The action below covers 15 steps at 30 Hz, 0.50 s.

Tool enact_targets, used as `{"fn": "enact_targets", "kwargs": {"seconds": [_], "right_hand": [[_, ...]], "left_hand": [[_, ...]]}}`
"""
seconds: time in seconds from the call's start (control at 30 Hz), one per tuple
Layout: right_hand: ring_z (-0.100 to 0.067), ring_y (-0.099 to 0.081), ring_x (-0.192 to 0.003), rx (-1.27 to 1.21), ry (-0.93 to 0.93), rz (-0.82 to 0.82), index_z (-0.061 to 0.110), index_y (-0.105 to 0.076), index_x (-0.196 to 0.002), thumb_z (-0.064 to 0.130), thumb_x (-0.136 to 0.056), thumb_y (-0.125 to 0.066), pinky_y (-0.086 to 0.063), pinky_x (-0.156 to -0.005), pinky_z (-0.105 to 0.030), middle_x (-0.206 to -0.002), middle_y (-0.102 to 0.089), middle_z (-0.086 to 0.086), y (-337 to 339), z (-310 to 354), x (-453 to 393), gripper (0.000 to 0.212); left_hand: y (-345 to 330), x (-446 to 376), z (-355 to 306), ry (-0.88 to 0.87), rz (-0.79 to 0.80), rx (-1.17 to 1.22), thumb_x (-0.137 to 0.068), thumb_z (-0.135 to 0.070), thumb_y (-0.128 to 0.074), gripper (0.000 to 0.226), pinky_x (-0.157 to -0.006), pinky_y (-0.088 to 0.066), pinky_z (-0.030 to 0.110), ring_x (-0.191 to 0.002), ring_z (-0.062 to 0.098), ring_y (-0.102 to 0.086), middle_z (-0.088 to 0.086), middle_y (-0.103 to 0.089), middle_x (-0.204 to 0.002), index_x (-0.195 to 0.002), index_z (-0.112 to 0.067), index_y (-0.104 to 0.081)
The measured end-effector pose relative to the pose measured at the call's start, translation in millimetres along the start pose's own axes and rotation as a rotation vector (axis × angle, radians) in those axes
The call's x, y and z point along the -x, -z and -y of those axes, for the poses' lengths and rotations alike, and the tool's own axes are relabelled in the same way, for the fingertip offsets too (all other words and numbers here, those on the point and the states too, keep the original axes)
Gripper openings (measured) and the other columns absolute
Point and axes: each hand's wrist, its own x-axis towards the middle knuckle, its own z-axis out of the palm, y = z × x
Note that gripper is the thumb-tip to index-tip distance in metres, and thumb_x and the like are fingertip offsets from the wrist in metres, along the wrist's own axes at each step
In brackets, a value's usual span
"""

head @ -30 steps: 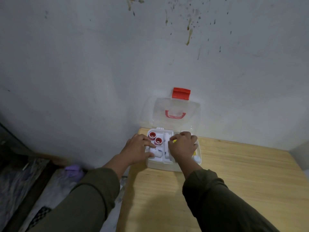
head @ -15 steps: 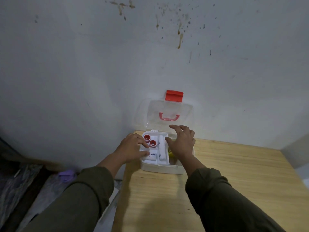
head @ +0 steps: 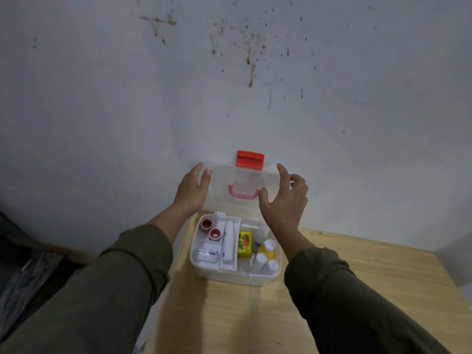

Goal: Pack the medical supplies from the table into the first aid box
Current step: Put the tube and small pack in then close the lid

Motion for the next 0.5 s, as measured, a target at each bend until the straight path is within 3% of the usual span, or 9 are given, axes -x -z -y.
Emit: {"fn": "enact_targets", "kwargs": {"seconds": [0.27,0.4,0.5], "right_hand": [[-0.028,-0.042,-0.119,-0.215,-0.023,0.052,0.017,-0.051,-0.126,0.033,-0.094,-0.046,-0.039,-0.097,-0.04,-0.129,-0.044,-0.013,-3.9,-8.3,-22.5,0.036],[-0.026,-0.044,-0.117,-0.253,-0.021,0.04,0.017,-0.055,-0.121,0.039,-0.094,-0.032,-0.043,-0.096,-0.042,-0.129,-0.044,-0.012,-1.1,-11.7,-15.5,0.042],[-0.026,-0.045,-0.116,-0.278,-0.002,0.014,0.018,-0.056,-0.121,0.035,-0.098,-0.034,-0.044,-0.095,-0.042,-0.128,-0.044,-0.012,3.1,-13.6,-4.2,0.036]], "left_hand": [[-12.0,-3.9,-15.3,0.111,-0.017,0.071,-0.096,-0.055,-0.014,0.062,-0.113,-0.026,0.04,-0.137,0.029,-0.036,0.009,-0.04,-0.149,-0.143,-0.02,-0.034],[-13.5,6.8,-11.5,0.121,-0.052,0.117,-0.093,-0.06,-0.012,0.067,-0.114,-0.028,0.044,-0.134,0.027,-0.04,0.007,-0.044,-0.146,-0.142,-0.021,-0.036],[-10.8,19.2,-13.3,0.124,-0.061,0.129,-0.094,-0.059,-0.011,0.066,-0.109,-0.032,0.04,-0.13,0.028,-0.045,0.009,-0.048,-0.141,-0.141,-0.02,-0.036]]}}
